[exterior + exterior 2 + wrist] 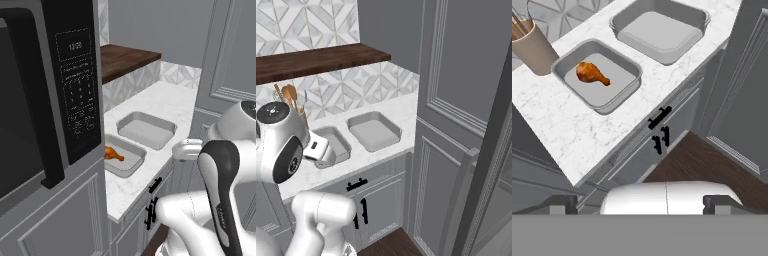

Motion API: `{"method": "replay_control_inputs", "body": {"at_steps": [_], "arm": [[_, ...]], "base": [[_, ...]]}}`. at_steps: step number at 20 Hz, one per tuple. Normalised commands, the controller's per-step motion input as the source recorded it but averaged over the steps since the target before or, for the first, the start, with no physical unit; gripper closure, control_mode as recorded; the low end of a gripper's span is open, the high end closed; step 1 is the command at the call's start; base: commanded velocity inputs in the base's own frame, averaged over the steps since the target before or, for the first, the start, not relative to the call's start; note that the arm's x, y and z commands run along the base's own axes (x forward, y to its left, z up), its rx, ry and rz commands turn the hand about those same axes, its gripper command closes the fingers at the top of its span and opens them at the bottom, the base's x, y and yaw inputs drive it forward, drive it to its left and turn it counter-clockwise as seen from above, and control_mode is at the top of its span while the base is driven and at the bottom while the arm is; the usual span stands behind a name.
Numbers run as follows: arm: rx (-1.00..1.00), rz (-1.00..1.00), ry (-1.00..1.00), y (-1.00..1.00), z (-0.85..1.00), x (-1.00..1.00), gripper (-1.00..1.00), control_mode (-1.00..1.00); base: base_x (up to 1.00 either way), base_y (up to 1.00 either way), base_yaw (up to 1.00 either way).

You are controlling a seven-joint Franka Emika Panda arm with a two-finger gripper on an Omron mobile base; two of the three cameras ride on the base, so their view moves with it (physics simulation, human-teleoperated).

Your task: Place one cucumber and one chicken drumstick in each tupperware on the nearby counter, to pack two identical lunches.

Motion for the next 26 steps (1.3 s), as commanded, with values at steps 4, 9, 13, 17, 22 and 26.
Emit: {"method": "replay_control_inputs", "body": {"at_steps": [4,9,13,17,22,26], "arm": [[0.0,0.0,0.0,0.0,0.0,0.0,-1.0,-1.0],[0.0,0.0,0.0,0.0,0.0,-0.05,-1.0,1.0],[0.0,0.0,0.0,0.0,0.0,0.0,-1.0,1.0],[0.0,0.0,0.0,0.0,0.0,0.0,-1.0,1.0],[0.0,0.0,0.0,0.0,0.0,0.0,-1.0,1.0],[0.0,0.0,0.0,0.0,0.0,0.0,-1.0,1.0]], "base": [[0.0,0.0,0.0],[-0.77,0.0,0.0],[-1.0,0.0,0.0],[-1.0,0.0,0.0],[-1.0,0.0,0.0],[-1.0,-0.24,-0.12]]}}
